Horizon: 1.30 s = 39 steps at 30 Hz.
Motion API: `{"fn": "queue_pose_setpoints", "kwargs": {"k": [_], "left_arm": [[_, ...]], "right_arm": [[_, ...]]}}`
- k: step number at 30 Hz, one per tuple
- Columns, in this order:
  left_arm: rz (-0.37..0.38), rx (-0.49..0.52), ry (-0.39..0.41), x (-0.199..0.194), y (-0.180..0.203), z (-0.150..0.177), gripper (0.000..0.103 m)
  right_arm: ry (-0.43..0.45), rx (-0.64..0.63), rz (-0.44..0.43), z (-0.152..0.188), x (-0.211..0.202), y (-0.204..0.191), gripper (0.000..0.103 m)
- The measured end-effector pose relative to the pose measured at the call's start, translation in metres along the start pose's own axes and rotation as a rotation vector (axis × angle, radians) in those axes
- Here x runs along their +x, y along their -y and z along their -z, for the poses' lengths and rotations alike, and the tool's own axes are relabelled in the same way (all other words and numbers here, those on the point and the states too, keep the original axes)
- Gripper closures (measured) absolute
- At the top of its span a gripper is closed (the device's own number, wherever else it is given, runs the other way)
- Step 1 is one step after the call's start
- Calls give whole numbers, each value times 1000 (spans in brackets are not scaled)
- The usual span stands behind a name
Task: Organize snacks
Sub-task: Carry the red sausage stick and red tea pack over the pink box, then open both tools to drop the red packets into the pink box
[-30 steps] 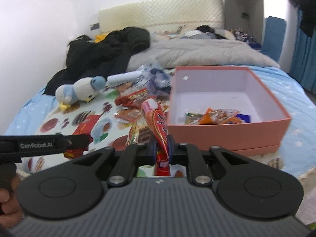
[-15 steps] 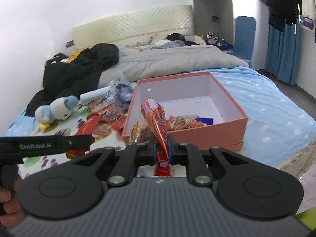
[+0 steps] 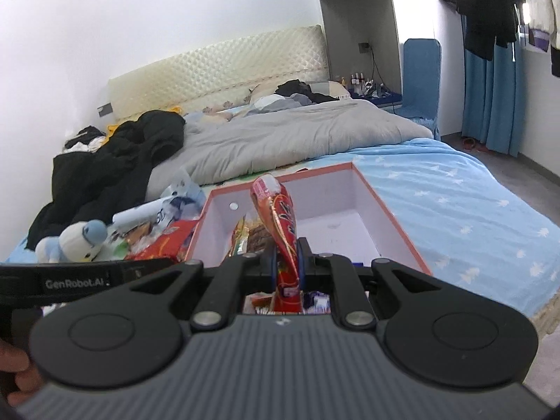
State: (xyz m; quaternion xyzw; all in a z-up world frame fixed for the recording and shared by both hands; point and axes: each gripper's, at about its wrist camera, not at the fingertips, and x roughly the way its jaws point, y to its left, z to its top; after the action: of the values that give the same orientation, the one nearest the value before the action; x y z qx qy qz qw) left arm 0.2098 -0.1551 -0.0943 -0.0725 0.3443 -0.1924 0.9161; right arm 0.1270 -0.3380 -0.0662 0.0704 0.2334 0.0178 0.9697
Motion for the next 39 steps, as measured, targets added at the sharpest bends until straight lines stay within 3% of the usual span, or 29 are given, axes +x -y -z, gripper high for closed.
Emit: {"fn": "queue_pose_setpoints", "kwargs": {"k": [11, 18, 19, 20, 22, 23, 24, 39], "left_arm": [[-20, 25, -109, 90, -4, -17, 48], [-22, 34, -138, 110, -9, -16, 47], [-22, 36, -139, 110, -10, -16, 47], [-25, 33, -137, 109, -11, -17, 47], [-32, 22, -122, 102, -13, -18, 42], [-32, 17, -116, 99, -14, -18, 38], [-31, 18, -107, 93, -13, -19, 33], [-15, 33, 9, -21, -9, -3, 33]], "right_arm": [[-100, 50, -9, 6, 80, 35, 88], [-175, 62, -19, 23, 110, 41, 85], [-180, 63, -23, 24, 112, 41, 78], [-183, 71, -22, 24, 112, 42, 72], [-179, 90, -37, 24, 110, 43, 46], [-173, 95, -38, 24, 108, 43, 42], [-165, 95, -35, 23, 105, 43, 42], [-79, 65, -75, 18, 32, 8, 42]]}}
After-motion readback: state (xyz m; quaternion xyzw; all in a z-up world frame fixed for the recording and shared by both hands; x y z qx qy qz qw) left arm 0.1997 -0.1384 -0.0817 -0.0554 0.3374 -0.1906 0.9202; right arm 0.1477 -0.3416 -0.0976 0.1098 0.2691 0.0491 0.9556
